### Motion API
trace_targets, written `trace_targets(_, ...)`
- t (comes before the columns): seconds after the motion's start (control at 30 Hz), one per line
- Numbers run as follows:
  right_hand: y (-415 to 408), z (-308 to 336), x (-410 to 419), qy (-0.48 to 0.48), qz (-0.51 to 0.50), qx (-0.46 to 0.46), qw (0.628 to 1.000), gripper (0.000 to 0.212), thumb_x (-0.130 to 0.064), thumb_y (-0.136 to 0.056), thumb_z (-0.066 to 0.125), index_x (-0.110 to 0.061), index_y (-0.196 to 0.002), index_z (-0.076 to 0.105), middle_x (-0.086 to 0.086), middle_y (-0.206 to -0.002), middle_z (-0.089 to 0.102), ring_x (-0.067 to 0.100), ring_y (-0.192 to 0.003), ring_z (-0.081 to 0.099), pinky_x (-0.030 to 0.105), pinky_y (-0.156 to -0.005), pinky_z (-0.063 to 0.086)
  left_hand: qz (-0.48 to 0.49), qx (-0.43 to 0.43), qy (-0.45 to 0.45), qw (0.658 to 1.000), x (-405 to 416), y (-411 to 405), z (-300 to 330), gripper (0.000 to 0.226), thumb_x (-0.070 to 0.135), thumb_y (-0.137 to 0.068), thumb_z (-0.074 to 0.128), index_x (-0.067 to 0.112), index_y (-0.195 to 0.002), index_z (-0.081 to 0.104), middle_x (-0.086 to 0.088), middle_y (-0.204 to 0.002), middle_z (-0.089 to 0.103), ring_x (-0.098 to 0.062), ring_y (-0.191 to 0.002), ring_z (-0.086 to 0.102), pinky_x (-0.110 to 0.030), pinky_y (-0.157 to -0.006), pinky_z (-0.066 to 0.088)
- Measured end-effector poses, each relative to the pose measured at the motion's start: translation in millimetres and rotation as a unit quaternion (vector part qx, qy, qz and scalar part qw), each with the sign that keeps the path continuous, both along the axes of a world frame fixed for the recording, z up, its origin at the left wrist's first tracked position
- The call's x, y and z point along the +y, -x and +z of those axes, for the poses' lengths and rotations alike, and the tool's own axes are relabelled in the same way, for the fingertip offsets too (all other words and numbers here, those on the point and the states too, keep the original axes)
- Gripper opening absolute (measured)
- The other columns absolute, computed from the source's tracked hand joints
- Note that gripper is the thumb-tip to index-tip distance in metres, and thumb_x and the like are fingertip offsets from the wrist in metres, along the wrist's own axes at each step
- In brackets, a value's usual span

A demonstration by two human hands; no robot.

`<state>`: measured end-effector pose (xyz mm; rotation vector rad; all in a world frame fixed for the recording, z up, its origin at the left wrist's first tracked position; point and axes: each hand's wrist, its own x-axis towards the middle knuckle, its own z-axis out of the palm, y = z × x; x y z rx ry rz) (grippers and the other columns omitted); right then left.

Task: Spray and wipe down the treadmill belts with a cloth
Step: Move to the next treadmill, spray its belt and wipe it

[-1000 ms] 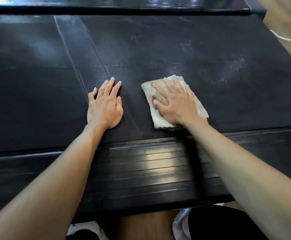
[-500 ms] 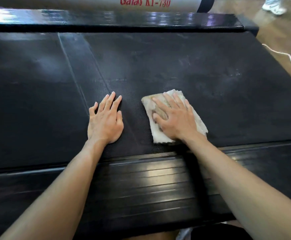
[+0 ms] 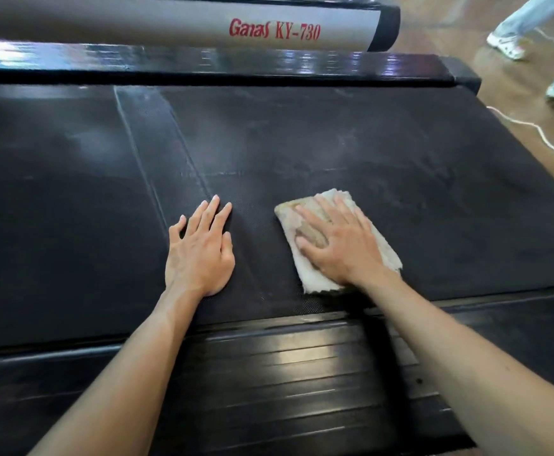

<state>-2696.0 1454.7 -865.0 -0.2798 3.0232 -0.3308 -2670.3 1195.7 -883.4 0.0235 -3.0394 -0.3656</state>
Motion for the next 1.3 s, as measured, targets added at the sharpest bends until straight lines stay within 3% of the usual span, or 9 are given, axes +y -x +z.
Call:
trace_targets(0.13,55,1,-33,-0.023,-0.044,-0.02,0.999,0.064,-0.066,-0.101,0.035,-0.05,-0.161,0.019,-0.008,-0.174,0.004,0.019,-0.159,-0.008,0.049,-0.127,-0.007,0.0,0.001,0.004,1.0,-1,2,-2,0.057,0.033,-0.104,0.029,0.032,-0.161,0.021,0.011,-0.17,0.011,-0.006,-0.156,0.005,-0.041,-0.125,0.007)
trace_targets(0.37,9,0,-43,0.022,0.1,0.009,0.995,0.064,-0.068,-0.094,0.038,-0.057,-0.156,0.026,-0.012,-0.172,0.014,0.015,-0.159,-0.002,0.047,-0.127,-0.006,0.002,0.007,-0.002,1.0,-1,1,-3,0.057,0.033,-0.104,0.03,0.032,-0.161,0.023,0.01,-0.17,0.013,-0.007,-0.156,0.007,-0.042,-0.125,0.01)
trace_targets(0.5,16,0,-10,0.016,0.033,0.005,0.999,0.063,-0.069,-0.094,0.037,-0.056,-0.155,0.029,-0.012,-0.171,0.017,0.014,-0.159,0.001,0.042,-0.127,-0.004,0.004,0.01,-0.003,1.0,0,1,-3,0.057,0.032,-0.104,0.032,0.032,-0.161,0.023,0.01,-0.17,0.013,-0.007,-0.156,0.007,-0.041,-0.124,0.009)
trace_targets(0.63,73,1,-28,-0.007,-0.048,-0.013,0.999,0.063,-0.065,-0.1,0.036,-0.049,-0.159,0.024,-0.01,-0.173,0.009,0.018,-0.159,-0.003,0.047,-0.127,-0.004,0.001,0.008,0.0,1.0,0,1,-3,0.058,0.032,-0.103,0.032,0.032,-0.161,0.023,0.01,-0.169,0.014,-0.007,-0.156,0.008,-0.041,-0.124,0.009)
trace_targets(0.73,88,-3,-55,-0.016,-0.017,-0.006,1.0,0.064,-0.065,-0.1,0.034,-0.047,-0.161,0.022,-0.006,-0.173,0.01,0.022,-0.159,-0.001,0.051,-0.126,-0.003,0.001,0.007,0.001,1.0,-1,2,-3,0.058,0.033,-0.103,0.031,0.033,-0.16,0.023,0.01,-0.17,0.013,-0.007,-0.156,0.007,-0.041,-0.124,0.009)
trace_targets(0.9,41,0,-44,0.019,0.08,0.004,0.997,0.063,-0.065,-0.097,0.042,-0.055,-0.157,0.025,-0.011,-0.172,0.012,0.016,-0.16,-0.001,0.048,-0.127,-0.005,0.003,0.012,0.002,1.0,-1,1,-3,0.058,0.033,-0.103,0.032,0.032,-0.16,0.024,0.011,-0.169,0.013,-0.007,-0.156,0.008,-0.041,-0.123,0.008)
trace_targets(1.13,88,2,-22,-0.012,-0.022,-0.01,1.0,0.06,-0.064,-0.102,0.036,-0.051,-0.159,0.023,-0.009,-0.173,0.01,0.018,-0.16,-0.002,0.046,-0.127,-0.004,-0.001,0.006,0.006,1.0,-1,1,-4,0.058,0.032,-0.104,0.032,0.032,-0.161,0.023,0.01,-0.169,0.013,-0.007,-0.156,0.007,-0.042,-0.124,0.01)
trace_targets(1.3,106,-1,-64,-0.008,0.02,0.007,1.0,0.063,-0.065,-0.099,0.037,-0.048,-0.159,0.026,-0.007,-0.172,0.016,0.022,-0.159,0.003,0.052,-0.126,-0.001,0.0,0.016,-0.001,1.0,-1,2,-4,0.059,0.037,-0.1,0.026,0.031,-0.159,0.029,0.01,-0.168,0.019,-0.007,-0.155,0.013,-0.042,-0.123,0.012)
